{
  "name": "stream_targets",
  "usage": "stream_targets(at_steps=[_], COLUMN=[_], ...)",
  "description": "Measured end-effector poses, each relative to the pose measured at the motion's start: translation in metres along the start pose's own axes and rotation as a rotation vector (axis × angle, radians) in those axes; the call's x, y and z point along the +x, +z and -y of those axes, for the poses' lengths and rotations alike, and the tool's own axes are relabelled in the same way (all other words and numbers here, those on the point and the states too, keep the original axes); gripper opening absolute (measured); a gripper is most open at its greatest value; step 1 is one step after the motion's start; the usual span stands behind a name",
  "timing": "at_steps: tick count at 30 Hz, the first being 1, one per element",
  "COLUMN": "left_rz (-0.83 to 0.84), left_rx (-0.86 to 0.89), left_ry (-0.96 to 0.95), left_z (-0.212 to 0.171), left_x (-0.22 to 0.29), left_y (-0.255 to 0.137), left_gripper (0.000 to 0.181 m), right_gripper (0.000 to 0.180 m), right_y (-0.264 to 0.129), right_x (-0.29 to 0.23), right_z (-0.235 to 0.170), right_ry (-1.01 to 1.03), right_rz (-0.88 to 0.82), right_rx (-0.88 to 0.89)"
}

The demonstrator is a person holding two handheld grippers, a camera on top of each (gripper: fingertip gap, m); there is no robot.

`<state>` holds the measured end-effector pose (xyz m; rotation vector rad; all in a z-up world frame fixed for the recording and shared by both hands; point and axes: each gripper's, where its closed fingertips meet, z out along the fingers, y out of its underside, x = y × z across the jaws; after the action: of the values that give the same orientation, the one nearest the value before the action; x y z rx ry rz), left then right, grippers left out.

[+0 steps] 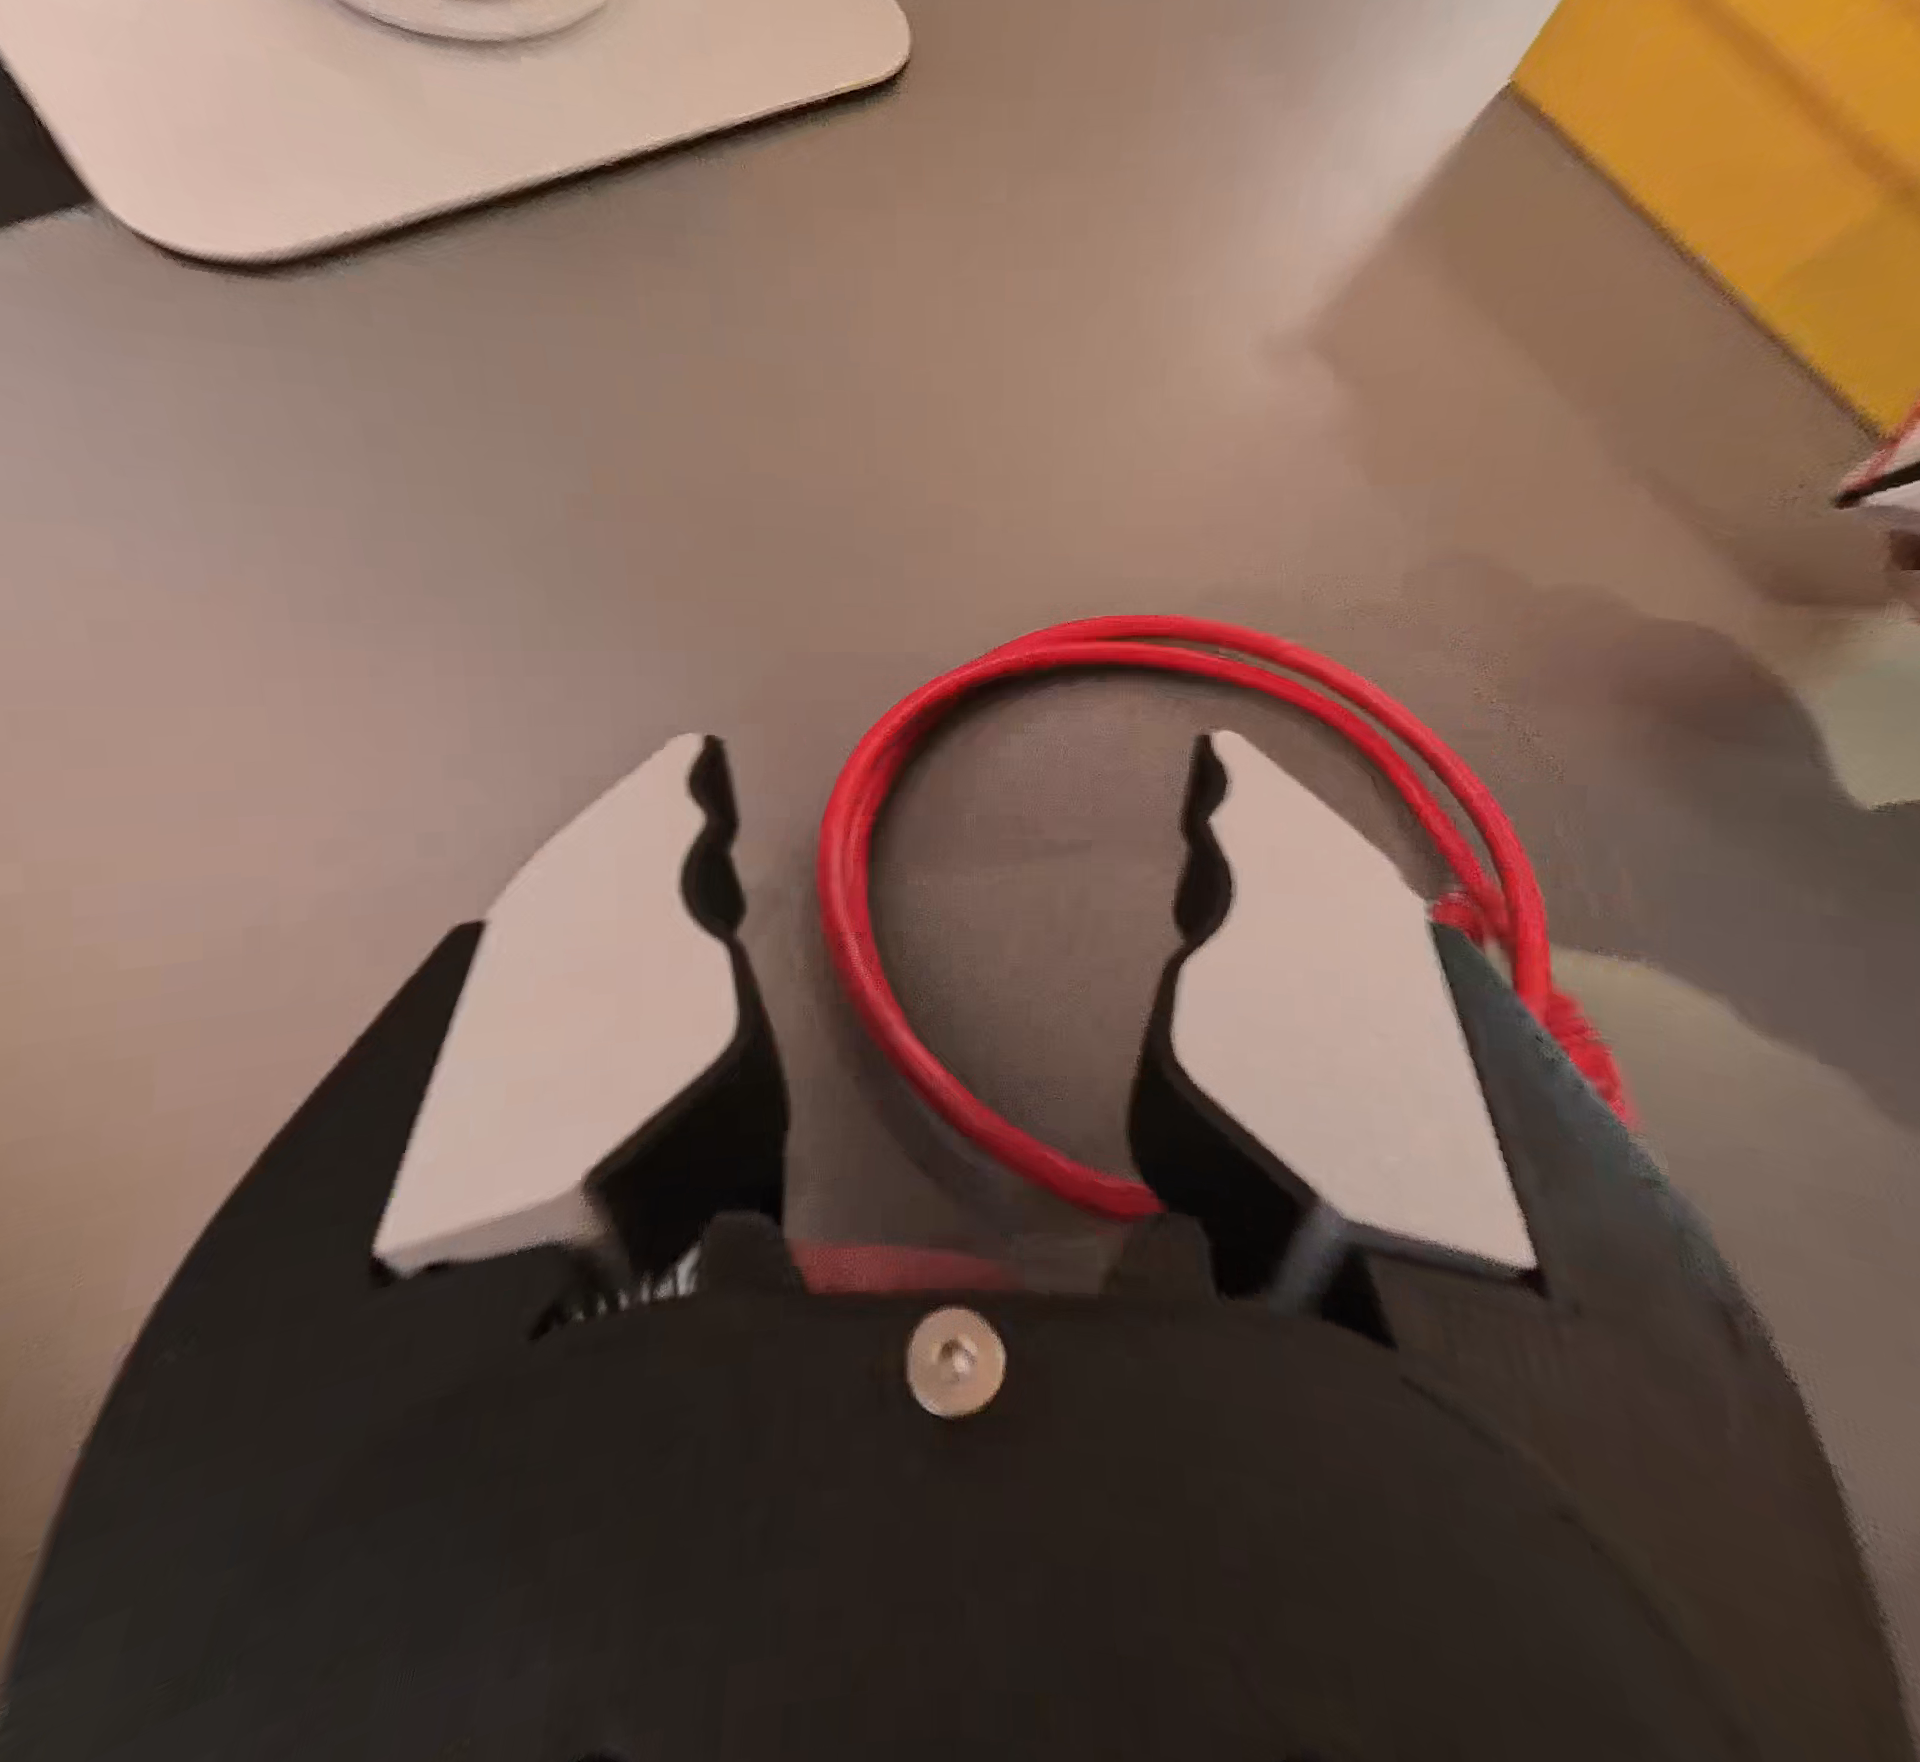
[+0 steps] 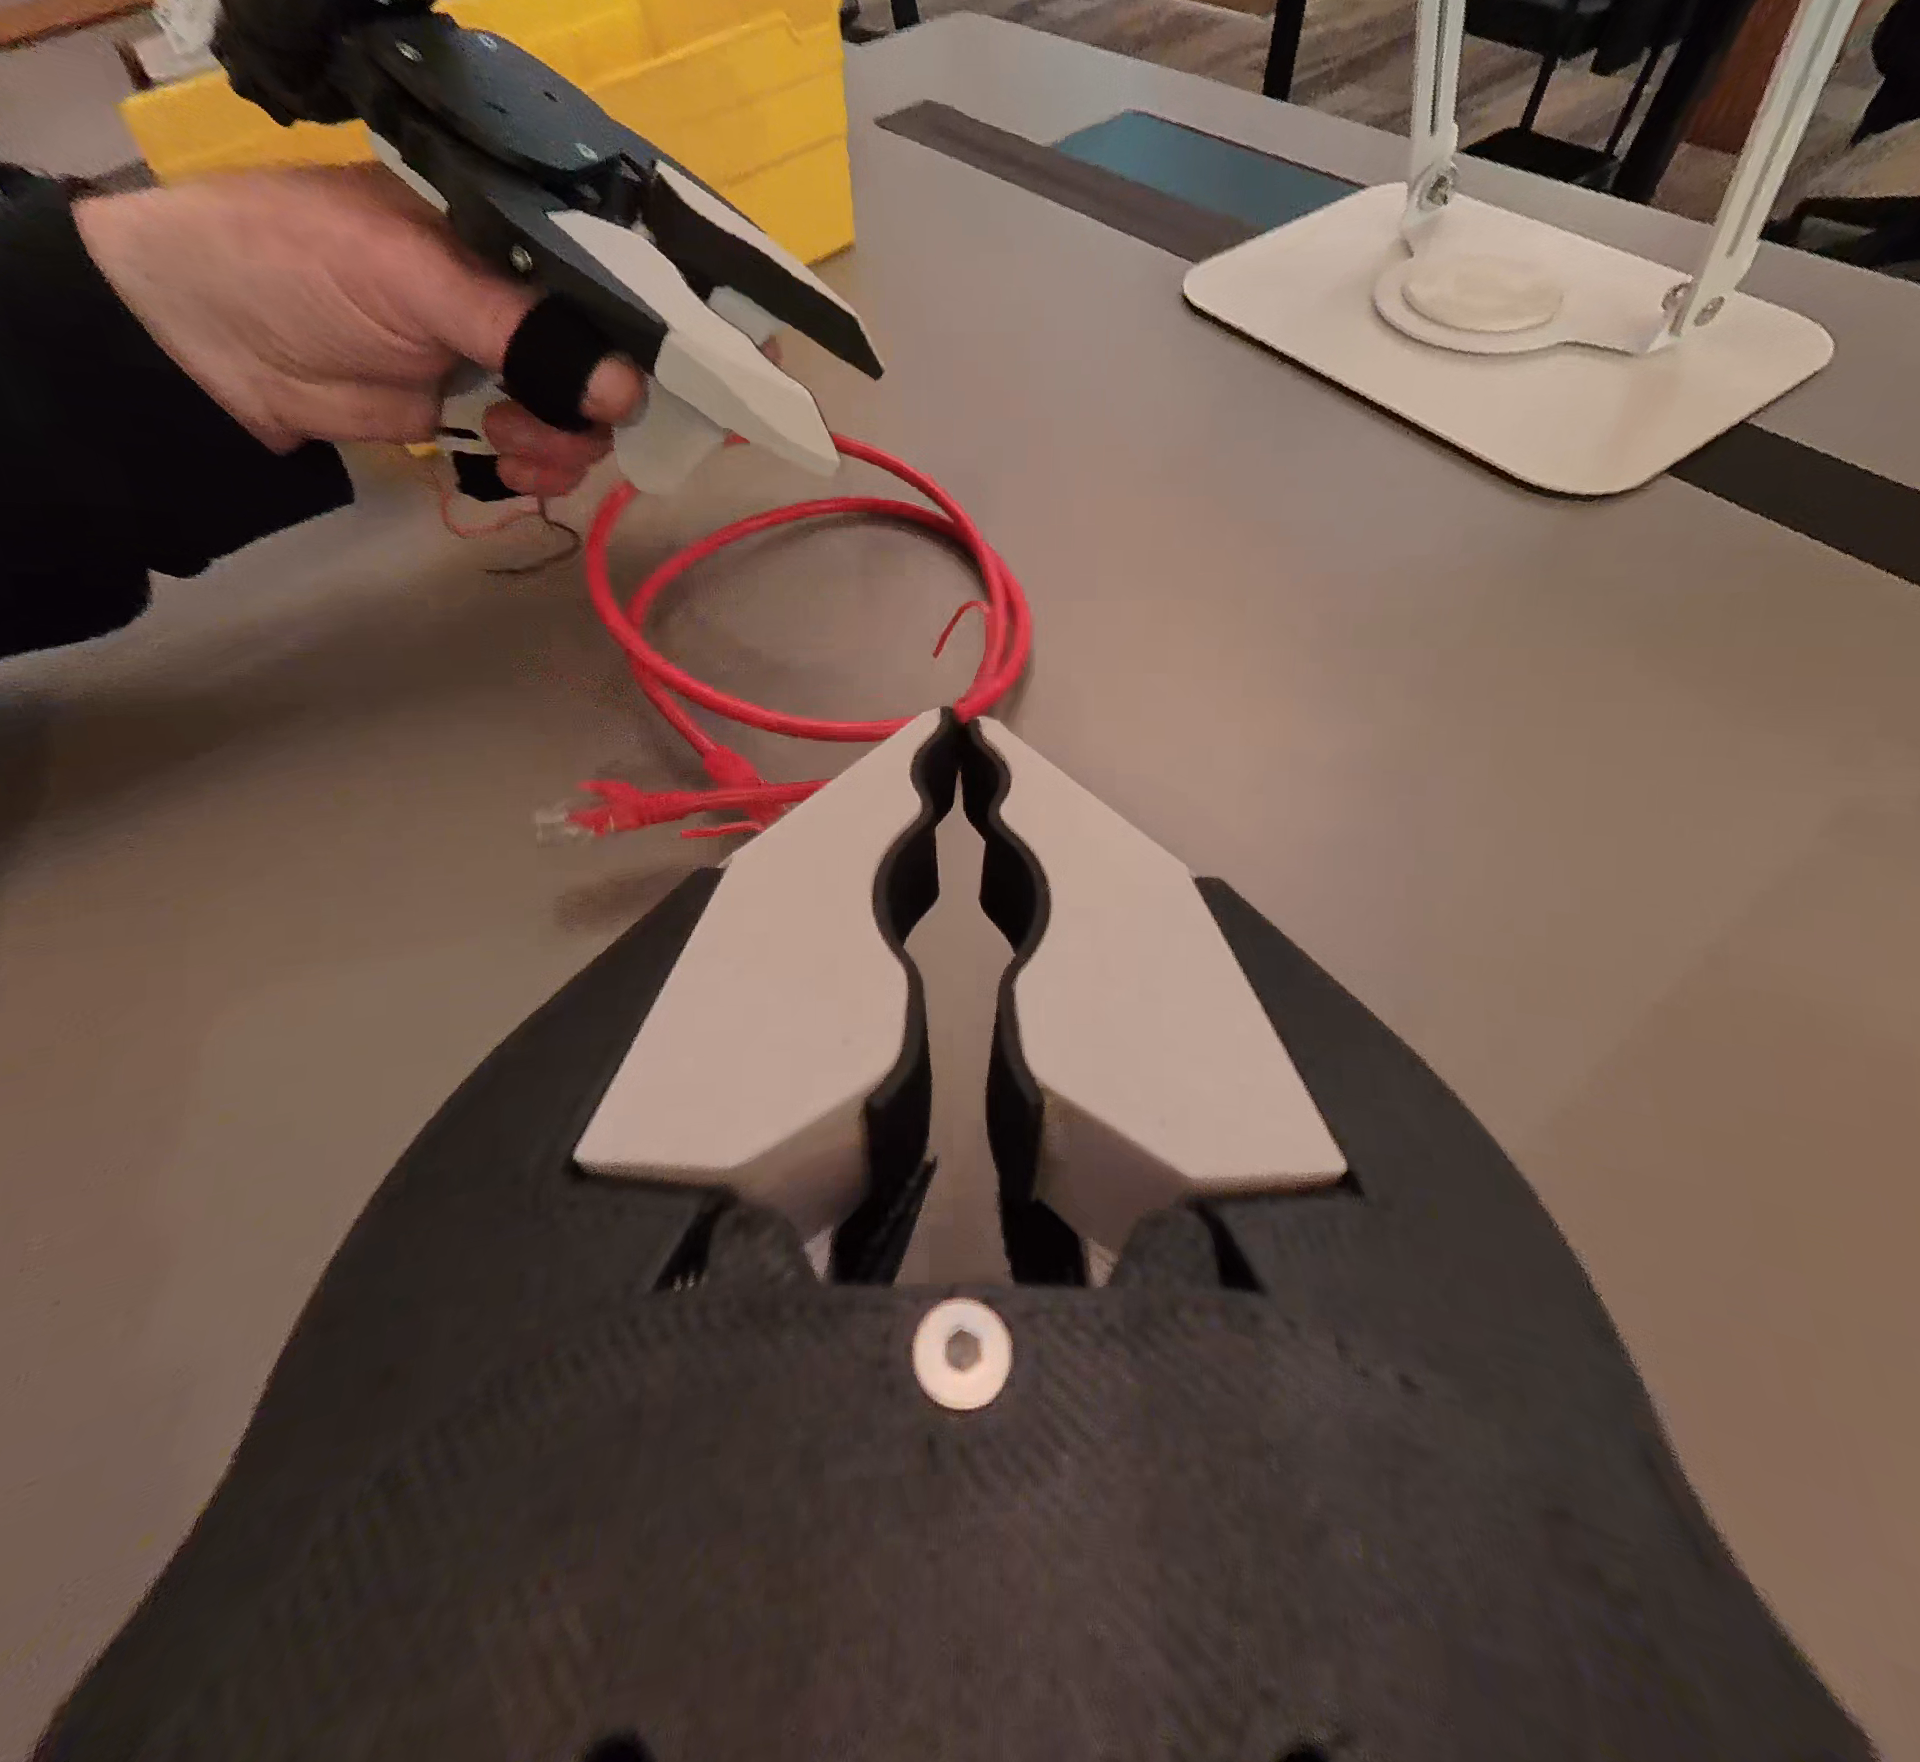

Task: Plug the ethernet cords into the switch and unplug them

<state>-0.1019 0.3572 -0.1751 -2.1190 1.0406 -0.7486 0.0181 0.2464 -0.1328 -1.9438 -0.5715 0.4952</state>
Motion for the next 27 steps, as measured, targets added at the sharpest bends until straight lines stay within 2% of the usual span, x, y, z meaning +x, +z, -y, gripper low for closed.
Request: stream_targets(at_steps=[2, 3, 5, 7, 9, 12, 16, 18, 23, 26, 27], left_rz=[0.074, 0.081, 0.008, -0.120, -0.225, -0.291, -0.416, -0.413, -0.420, -0.410, -0.424], left_rx=[0.054, 0.109, 0.268, 0.326, 0.308, 0.220, 0.300, 0.302, 0.274, 0.282, 0.285], left_ry=[0.057, 0.104, 0.240, 0.342, 0.427, 0.520, 0.380, 0.398, 0.416, 0.409, 0.401], left_z=[0.013, 0.026, 0.059, 0.074, 0.073, 0.052, 0.060, 0.059, 0.055, 0.057, 0.058], left_x=[-0.004, 0.003, 0.040, 0.088, 0.128, 0.158, 0.173, 0.173, 0.176, 0.170, 0.171], left_y=[-0.006, -0.013, -0.032, -0.045, -0.047, -0.035, -0.037, -0.037, -0.036, -0.039, -0.041], left_gripper=[0.100, 0.101, 0.086, 0.071, 0.058, 0.046, 0.023, 0.012, 0.012, 0.024, 0.023], right_gripper=[0.000, 0.000, 0.000, 0.000, 0.000, 0.000, 0.000, 0.000, 0.000, 0.000, 0.000], right_y=[0.001, 0.001, 0.000, -0.001, -0.001, -0.003, -0.005, -0.007, -0.009, -0.010, -0.010], right_x=[-0.006, -0.009, -0.017, -0.023, -0.032, -0.042, -0.049, -0.050, -0.050, -0.050, -0.050], right_z=[0.006, 0.010, 0.019, 0.027, 0.032, 0.041, 0.042, 0.043, 0.045, 0.045, 0.045], right_ry=[0.016, 0.027, 0.052, 0.036, -0.032, -0.096, -0.151, -0.158, -0.170, -0.176, -0.182], right_rz=[0.026, 0.043, 0.080, 0.094, 0.096, 0.094, 0.113, 0.117, 0.123, 0.121, 0.120], right_rx=[0.033, 0.052, 0.101, 0.146, 0.162, 0.194, 0.199, 0.208, 0.221, 0.225, 0.223])
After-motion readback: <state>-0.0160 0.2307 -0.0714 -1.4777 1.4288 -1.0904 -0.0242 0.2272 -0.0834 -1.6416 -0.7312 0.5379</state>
